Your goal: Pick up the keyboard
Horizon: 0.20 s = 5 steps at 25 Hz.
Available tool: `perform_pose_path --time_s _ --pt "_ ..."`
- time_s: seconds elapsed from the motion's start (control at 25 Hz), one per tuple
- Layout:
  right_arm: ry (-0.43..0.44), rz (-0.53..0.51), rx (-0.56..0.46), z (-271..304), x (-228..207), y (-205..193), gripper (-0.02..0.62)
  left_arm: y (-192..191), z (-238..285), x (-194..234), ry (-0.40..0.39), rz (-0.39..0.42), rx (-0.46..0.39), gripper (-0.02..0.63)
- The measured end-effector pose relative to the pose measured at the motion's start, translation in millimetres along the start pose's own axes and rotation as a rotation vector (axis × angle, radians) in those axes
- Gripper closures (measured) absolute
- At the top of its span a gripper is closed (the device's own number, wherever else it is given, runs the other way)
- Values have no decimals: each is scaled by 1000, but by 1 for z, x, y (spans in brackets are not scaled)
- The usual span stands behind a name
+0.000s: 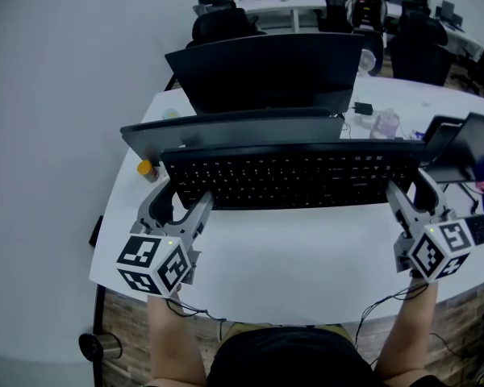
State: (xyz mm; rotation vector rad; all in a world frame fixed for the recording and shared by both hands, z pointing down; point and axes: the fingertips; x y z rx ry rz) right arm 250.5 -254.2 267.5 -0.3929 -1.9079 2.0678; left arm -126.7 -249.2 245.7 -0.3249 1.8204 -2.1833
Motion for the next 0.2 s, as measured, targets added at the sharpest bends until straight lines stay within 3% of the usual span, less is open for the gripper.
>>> perform_pose_path --time_s 0.2 --pt "-1 -1 -7 -2 -5 6 308 7 2 -4 5 2 3 302"
Point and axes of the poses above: the fingertips, and each gripper's own axes: z forward along the fingers, x to its left, y out of its top, and after that the axes turned 4 degrees about -z, right-handed
